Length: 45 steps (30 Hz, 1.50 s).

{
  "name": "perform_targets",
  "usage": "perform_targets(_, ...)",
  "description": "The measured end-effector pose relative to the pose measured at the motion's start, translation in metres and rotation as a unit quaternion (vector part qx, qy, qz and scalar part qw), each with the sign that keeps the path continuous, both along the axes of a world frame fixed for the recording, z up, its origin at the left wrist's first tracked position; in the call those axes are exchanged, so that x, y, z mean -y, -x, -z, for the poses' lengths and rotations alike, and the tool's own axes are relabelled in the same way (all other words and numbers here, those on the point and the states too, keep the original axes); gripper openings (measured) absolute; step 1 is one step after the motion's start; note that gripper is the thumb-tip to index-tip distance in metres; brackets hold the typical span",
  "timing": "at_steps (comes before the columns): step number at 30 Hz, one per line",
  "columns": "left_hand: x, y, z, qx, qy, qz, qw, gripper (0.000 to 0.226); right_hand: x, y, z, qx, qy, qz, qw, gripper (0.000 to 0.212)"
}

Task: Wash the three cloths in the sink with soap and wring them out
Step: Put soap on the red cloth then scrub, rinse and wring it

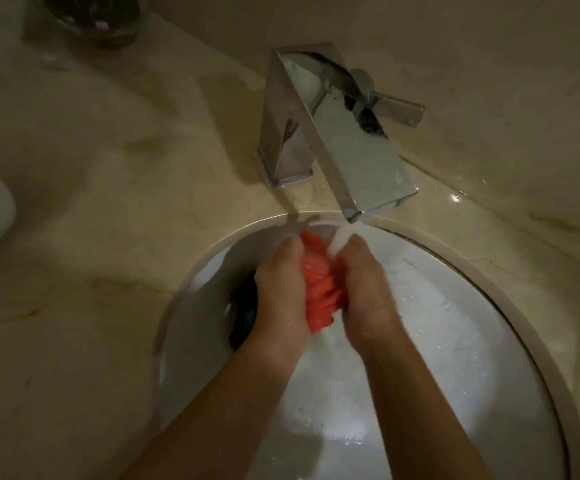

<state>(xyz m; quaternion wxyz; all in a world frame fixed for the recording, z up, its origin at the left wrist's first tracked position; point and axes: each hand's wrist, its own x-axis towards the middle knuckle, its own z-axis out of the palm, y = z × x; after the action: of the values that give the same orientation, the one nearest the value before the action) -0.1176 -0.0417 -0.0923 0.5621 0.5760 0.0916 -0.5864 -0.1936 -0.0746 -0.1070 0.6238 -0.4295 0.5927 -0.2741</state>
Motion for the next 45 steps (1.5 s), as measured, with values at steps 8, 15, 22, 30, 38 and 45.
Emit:
perform_targets(8, -0.02, -0.007, 0.01, -0.082, 0.234, -0.018, 0.969, 0.041, -0.016, 0.027, 0.001, 0.294, -0.298, -0.004, 0.908, 0.071)
perform_targets(15, -0.032, -0.005, 0.018, 0.24, 0.146, 0.018, 0.96, 0.026, -0.02, 0.009, -0.008, 0.231, -0.039, 0.155, 0.96, 0.022)
perform_targets(22, -0.021, 0.015, -0.005, 0.236, 0.157, 0.062, 0.957, 0.06, -0.028, -0.012, 0.001, -0.002, 0.202, 0.081, 0.976, 0.02)
perform_targets(30, 0.001, 0.019, 0.026, 0.315, 0.103, 0.025, 0.943, 0.025, -0.015, -0.022, 0.009, -0.083, 0.198, 0.041, 0.976, 0.024)
perform_targets(38, -0.008, -0.005, 0.014, 0.096, 0.112, 0.012, 0.989, 0.011, -0.008, 0.009, -0.016, 0.085, 0.025, 0.044, 0.995, 0.028)
perform_targets(45, -0.025, -0.005, 0.003, 0.041, 0.22, 0.062, 0.973, 0.057, -0.036, 0.016, -0.016, 0.221, -0.145, 0.143, 0.954, 0.044)
